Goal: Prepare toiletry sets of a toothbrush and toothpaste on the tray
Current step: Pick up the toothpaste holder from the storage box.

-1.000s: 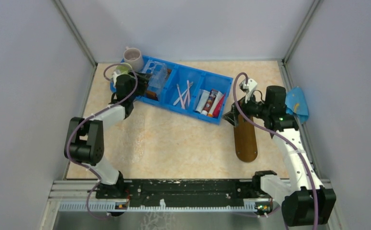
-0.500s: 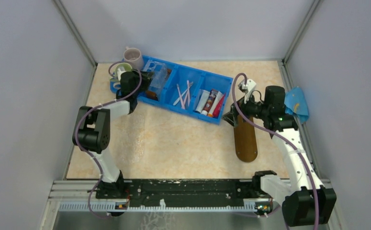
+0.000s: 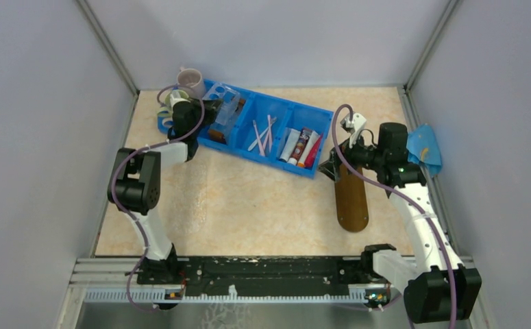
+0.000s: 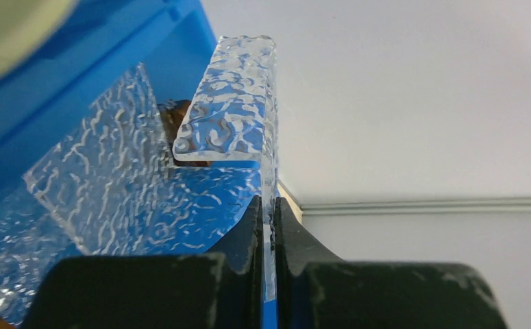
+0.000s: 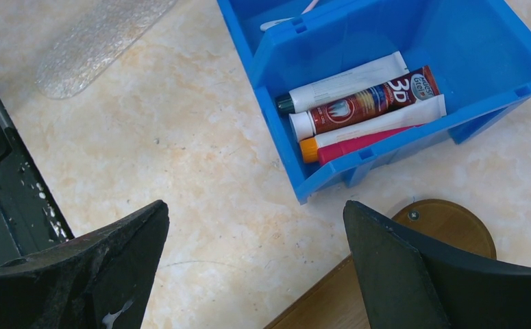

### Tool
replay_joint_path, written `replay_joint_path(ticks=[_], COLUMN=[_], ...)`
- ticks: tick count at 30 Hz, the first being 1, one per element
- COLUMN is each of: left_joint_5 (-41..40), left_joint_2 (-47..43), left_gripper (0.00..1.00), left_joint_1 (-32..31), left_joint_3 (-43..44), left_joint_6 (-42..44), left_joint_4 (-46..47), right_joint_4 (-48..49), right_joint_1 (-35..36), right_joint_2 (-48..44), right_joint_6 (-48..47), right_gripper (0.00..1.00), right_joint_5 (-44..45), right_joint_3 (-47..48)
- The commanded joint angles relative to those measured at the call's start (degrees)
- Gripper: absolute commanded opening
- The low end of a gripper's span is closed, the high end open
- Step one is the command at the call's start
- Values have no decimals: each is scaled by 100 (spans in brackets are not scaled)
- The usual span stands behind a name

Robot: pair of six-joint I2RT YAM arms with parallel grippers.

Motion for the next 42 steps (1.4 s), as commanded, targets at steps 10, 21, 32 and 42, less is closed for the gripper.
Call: replay_joint_path(ticks=[10,21,32,42], left_joint_5=[813,2645,4008,4326], left_joint_2=[-776,-2642,-4399,-4512], left_gripper=[0,0,0,0], left_joint_1=[42,-452,-1690,-2500], left_joint_3=[-198,-1412,-2804,-3516], left_joint_6=[576,1438,3057,3554], left_joint_4=[1459,2145,1470,1721], right_joint_4=[215,372,329,915], right_joint_1=[67,240,306,332], right_joint_2=[-79,4,50,129], right_joint_6=[-84,-112,-151,372], right_gripper=[99,87,84,84], right_joint_5=[-109,-1949,-3552,-3601], right_joint_3=[6,-283,-274,-428])
